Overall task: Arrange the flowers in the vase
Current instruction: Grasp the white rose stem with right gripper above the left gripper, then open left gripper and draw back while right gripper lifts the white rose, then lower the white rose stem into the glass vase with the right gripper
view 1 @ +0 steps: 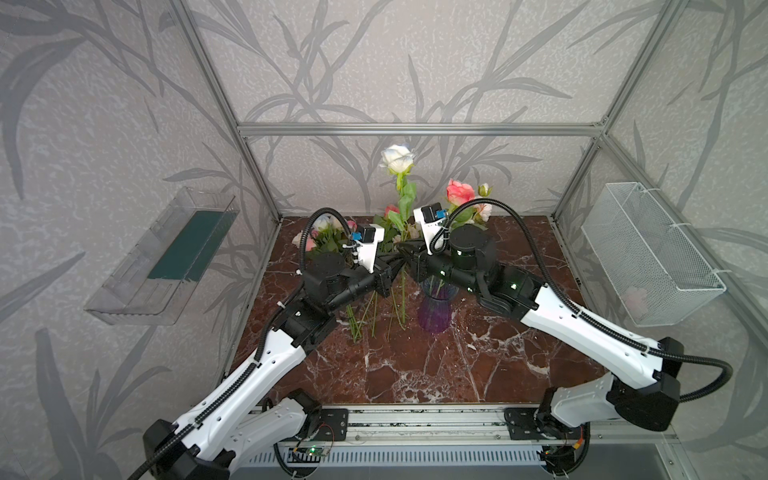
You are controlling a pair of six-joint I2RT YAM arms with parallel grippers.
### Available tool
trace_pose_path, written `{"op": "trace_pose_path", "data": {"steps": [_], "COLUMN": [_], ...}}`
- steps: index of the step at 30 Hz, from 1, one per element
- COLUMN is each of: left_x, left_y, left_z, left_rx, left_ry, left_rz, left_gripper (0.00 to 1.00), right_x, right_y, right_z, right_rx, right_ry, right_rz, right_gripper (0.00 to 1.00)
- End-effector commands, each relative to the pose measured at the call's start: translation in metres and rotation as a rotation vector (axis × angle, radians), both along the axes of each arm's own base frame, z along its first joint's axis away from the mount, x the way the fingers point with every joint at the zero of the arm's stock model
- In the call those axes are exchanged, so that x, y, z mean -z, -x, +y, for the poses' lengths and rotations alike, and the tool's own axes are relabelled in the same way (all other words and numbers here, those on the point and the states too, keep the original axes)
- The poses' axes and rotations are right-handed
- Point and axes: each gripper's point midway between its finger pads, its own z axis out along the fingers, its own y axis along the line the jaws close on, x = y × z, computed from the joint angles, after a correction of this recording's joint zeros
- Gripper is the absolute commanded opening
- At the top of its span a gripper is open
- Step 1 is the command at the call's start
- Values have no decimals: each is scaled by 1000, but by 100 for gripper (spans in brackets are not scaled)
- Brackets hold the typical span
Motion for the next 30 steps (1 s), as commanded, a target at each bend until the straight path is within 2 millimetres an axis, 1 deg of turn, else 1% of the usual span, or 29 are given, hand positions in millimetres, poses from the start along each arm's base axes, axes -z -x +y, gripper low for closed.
{"op": "trace_pose_path", "data": {"steps": [1,2,3,4,5,6,7,9,12,15,19,21,24,26,29,30], "left_x": [-15,-15,-14,-14,-14,-14,-15,-15,-20,-25,-20,-17,-14,-9,-6,-5], "left_y": [4,3,3,2,1,0,0,-2,-4,-10,-21,-24,-28,-30,-33,-34], "left_z": [4,5,6,7,10,11,14,19,34,65,112,126,133,132,127,125], "left_rx": [-12,-21,-28,-39,-53,-64,-78,-108,-188,-356,-625,-712,-759,-762,-741,-730], "left_ry": [23,24,24,26,31,34,36,36,36,48,40,26,15,15,22,22], "left_rz": [-56,-55,-53,-53,-54,-55,-60,-71,-103,-149,-179,-175,-163,-144,-119,-113], "left_gripper": [2,8,21,39,53,63,69,73,73,74,75,75,75,75,75,75], "right_x": [-18,-20,-21,-21,-23,-24,-28,-38,-57,-73,-92,-99,-106,-107,-97,-90], "right_y": [2,3,4,5,5,5,5,5,6,9,12,11,5,1,-9,-12], "right_z": [0,-1,-2,-2,-3,-4,-6,-12,-25,-42,-66,-77,-96,-107,-120,-121], "right_rx": [-6,-10,-9,-10,-10,-6,2,19,49,85,144,174,242,276,313,318], "right_ry": [-51,-60,-68,-76,-83,-87,-87,-90,-84,-75,-42,-11,30,39,49,55], "right_rz": [-32,-34,-33,-36,-40,-46,-59,-91,-160,-228,-313,-356,-415,-435,-431,-420], "right_gripper": [5,4,4,4,4,4,4,4,4,4,4,4,4,4,4,4]}}
